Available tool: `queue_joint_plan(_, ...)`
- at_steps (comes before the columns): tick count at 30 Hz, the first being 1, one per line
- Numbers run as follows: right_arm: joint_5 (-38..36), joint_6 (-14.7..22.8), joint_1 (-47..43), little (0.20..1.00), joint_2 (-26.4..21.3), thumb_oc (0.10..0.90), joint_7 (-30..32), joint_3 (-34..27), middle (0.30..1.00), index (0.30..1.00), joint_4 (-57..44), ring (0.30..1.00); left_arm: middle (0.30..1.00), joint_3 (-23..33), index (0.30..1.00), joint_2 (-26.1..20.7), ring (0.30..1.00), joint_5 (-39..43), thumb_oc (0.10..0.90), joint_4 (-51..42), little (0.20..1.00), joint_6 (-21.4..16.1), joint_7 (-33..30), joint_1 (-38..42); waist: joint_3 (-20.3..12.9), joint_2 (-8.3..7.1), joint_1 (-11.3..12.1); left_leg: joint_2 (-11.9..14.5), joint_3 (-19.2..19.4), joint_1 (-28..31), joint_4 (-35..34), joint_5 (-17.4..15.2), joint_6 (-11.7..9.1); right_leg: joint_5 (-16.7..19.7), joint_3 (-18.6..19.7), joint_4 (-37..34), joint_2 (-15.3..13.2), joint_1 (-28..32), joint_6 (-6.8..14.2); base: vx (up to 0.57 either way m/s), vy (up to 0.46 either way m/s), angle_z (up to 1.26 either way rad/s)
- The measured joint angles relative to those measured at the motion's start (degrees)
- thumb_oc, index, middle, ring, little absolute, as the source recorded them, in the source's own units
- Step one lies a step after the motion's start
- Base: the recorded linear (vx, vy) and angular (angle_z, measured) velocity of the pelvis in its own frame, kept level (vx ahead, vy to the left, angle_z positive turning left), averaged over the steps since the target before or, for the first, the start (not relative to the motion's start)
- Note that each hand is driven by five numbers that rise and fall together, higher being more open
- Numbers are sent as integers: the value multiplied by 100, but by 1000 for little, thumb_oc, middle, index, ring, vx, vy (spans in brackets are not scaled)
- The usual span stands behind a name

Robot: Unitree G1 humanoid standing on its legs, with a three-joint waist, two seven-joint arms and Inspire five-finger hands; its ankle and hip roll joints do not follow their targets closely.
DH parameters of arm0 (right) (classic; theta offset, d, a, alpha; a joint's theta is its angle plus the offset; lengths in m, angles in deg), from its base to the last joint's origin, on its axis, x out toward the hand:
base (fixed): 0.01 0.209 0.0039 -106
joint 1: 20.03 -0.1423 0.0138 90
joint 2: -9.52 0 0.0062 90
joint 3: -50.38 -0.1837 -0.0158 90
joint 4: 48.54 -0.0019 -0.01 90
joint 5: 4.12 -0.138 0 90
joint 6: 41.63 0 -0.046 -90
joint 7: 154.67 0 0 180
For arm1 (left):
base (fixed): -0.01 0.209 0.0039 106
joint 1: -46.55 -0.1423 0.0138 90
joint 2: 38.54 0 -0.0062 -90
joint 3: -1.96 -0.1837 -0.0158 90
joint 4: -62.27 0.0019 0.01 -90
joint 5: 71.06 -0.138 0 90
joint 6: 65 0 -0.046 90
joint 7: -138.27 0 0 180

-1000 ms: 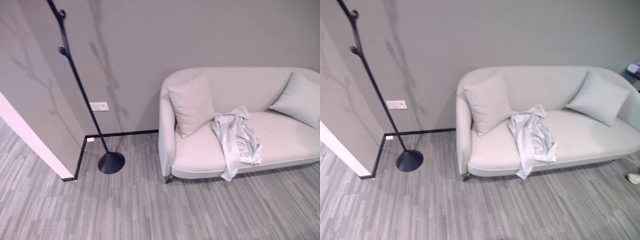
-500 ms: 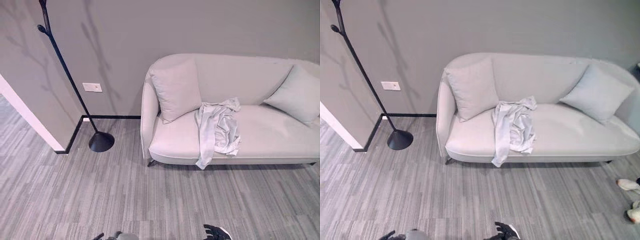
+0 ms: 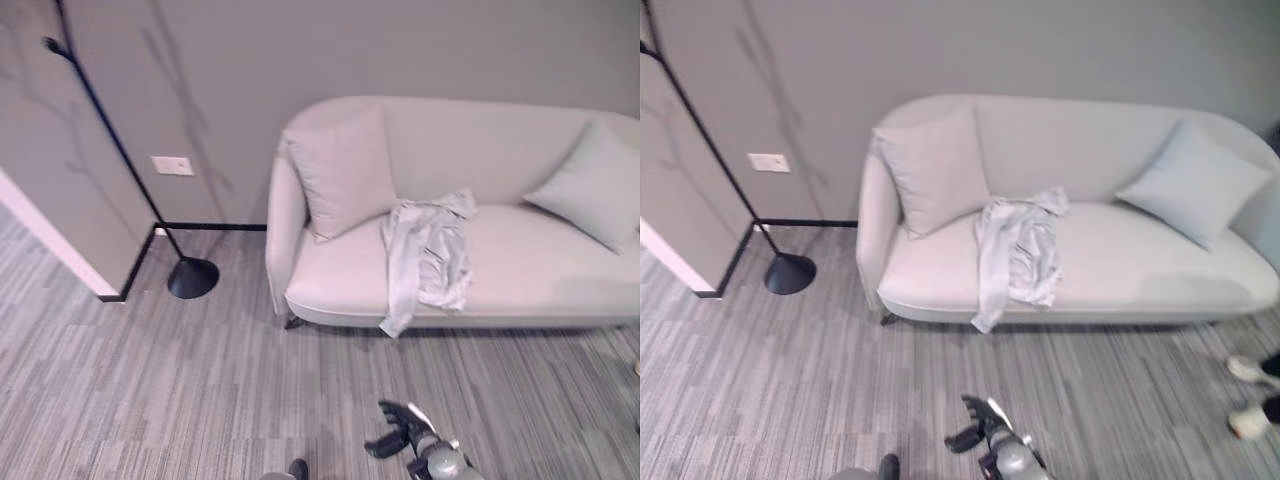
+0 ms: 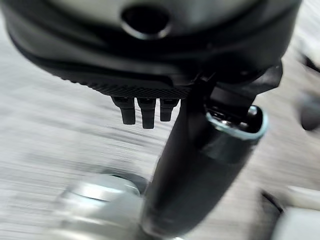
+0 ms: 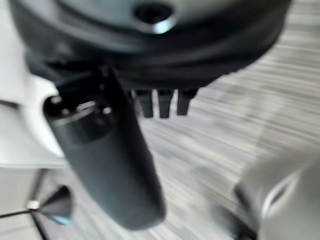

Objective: Hang the clothes on the sofa on the clothes rack.

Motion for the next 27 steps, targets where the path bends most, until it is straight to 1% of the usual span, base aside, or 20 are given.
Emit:
queue_joint_plan(1,178,-71,58,900,-63,800,76,-132,900,900,-247,900,900,-29,900,47,900,2,800,71,900,102,-53,256,56,68,-71,-6,-162,-31,277,-160,23,48,113,148,-318,-30,71,476,-352,72)
queue_joint_plan(2,433,-175,257,900,-261,800,262,-249,900,900,-1040,900,900,-234,900,99,900,-8,800,-39,900,-18,-132,292,-32,273,-142,63,-335,-1,209,-108,-165,155,173,-1010,-915,97,-348,283,-401,71)
queue_joint_plan(3,537,-147,264,900,-304,800,313,-311,900,900,-1320,900,900,-231,900,82,900,-12,800,-128,900,-52,-142,322,-37,252,-159,73,-371,73,176,-48,-222,334,238,-1976,-1215,201,-531,289,-454,48)
queue_joint_plan(6,851,-109,254,900,-278,800,571,-481,900,900,-1439,900,900,-211,900,72,900,-115,800,-58,900,-89,-323,462,-197,134,-166,200,-686,260,-39,-139,-533,1344,664,-4710,-1781,866,-236,334,-599,53)
queue_joint_plan(7,1032,-177,319,900,-278,800,636,-528,900,900,-1464,900,900,-120,900,104,900,-125,800,-8,900,-147,-436,457,-215,43,-241,419,-993,368,-76,-226,-818,2008,944,-4999,-1842,1096,82,328,-586,109)
queue_joint_plan(9,1121,-217,523,900,-276,800,688,-452,900,900,-1682,900,900,-106,900,-55,900,-126,800,34,900,-193,-549,450,-219,-167,-227,738,-1276,433,-86,-302,-1126,2453,1424,-4920,-1430,1366,-46,216,-376,90)
queue_joint_plan(10,1170,-220,552,900,-248,800,685,-394,900,900,-1678,900,900,-107,900,-149,900,-128,800,20,900,-181,-548,370,-259,-394,-187,820,-1183,536,-169,-309,-1271,2044,1316,-4768,-1339,1414,120,210,-488,6)
queue_joint_plan(11,1242,-256,376,900,-362,800,682,-401,900,900,-1497,900,900,70,900,98,900,-172,800,37,900,-173,-552,189,-283,-71,-99,1335,-1047,678,-290,-241,-1508,1884,1253,-4768,-867,1468,122,150,-502,-13)
queue_joint_plan(12,1254,-333,298,900,-463,800,699,-413,900,900,-1476,900,900,187,900,271,900,-179,800,46,900,-163,-535,111,-278,55,-156,1614,-1006,685,-342,-45,-1676,1844,1096,-4698,-580,1475,14,102,-439,-14)
queue_joint_plan(13,1285,-331,291,900,-598,800,725,-419,900,900,-1520,900,900,312,900,308,900,-138,800,33,900,-147,-458,-9,-284,102,-158,1808,-993,623,-281,151,-1659,1659,992,-4647,-364,1478,-144,80,-318,19)
queue_joint_plan(14,1320,-328,218,900,-793,800,733,-422,900,900,-1586,900,900,584,900,310,900,86,800,49,900,-203,-512,-10,-244,72,-128,2137,-1083,354,34,589,-1580,1410,927,-4361,9,1347,-450,67,-578,1)
queue_joint_plan(15,1332,-329,223,900,-853,800,743,-437,900,900,-1870,900,900,857,900,249,900,335,800,38,900,-210,-532,-12,-184,-140,-52,2316,-1109,222,251,1058,-1591,1282,939,-4257,206,1288,-719,11,-539,6)
queue_joint_plan(16,1425,-200,278,900,-948,800,871,-555,900,900,-1925,900,900,742,900,352,900,641,800,127,900,-313,-581,-57,-170,-94,-48,2409,-1450,-157,649,1352,-1479,1116,734,-4092,548,1278,-973,34,-750,60)
queue_joint_plan(17,1485,-194,435,900,-858,800,993,-839,900,900,-1925,900,900,648,900,272,900,852,800,-229,900,-507,-623,-6,-93,-232,31,2413,-1728,-1135,1931,1897,-1461,804,365,-4103,751,1330,-1435,45,-360,76)
queue_joint_plan(18,1487,-212,375,900,-891,800,1024,-805,900,900,-1927,900,900,756,900,210,900,1018,800,-670,900,-595,-606,-4,70,-346,210,2400,-1650,-2004,3001,2362,-922,812,305,-4154,872,1401,-1640,125,-275,60)
queue_joint_plan(20,1492,-237,177,900,-1002,800,1015,-462,900,900,-1843,900,900,718,900,175,900,1058,800,-996,900,-632,-644,63,276,-435,379,2112,-1352,-2406,3255,1525,-906,857,207,-4344,887,1662,-1691,178,-5,16)
queue_joint_plan(21,1505,-245,69,900,-977,800,1019,-232,900,900,-1836,900,900,473,900,97,900,948,800,-1063,900,-591,-661,29,263,-473,339,1758,-724,-2331,2117,1064,-1123,834,-30,-4593,876,1884,-1590,181,96,40)
queue_joint_plan(23,1529,-216,-84,900,-877,800,1153,-157,900,900,-1654,900,900,199,900,110,900,902,800,-1065,900,-528,-655,31,193,-295,306,1574,-107,-2362,771,1186,-1310,788,-263,-4694,979,1923,-1578,175,109,38)
queue_joint_plan(25,1601,-277,-652,900,-660,800,1282,85,900,900,-935,900,900,182,900,229,900,901,800,-929,900,-496,-644,163,232,-172,299,1400,32,-2316,-125,1188,-1258,756,-317,-4826,1138,1957,-1422,232,138,12)
queue_joint_plan(27,1685,-289,-790,900,-445,800,1456,72,900,900,-594,900,900,211,900,263,900,896,800,-820,900,-485,-677,86,216,-134,398,1445,-3,-2087,-275,1209,-1293,722,-385,-4900,1242,2089,-1403,224,177,7)
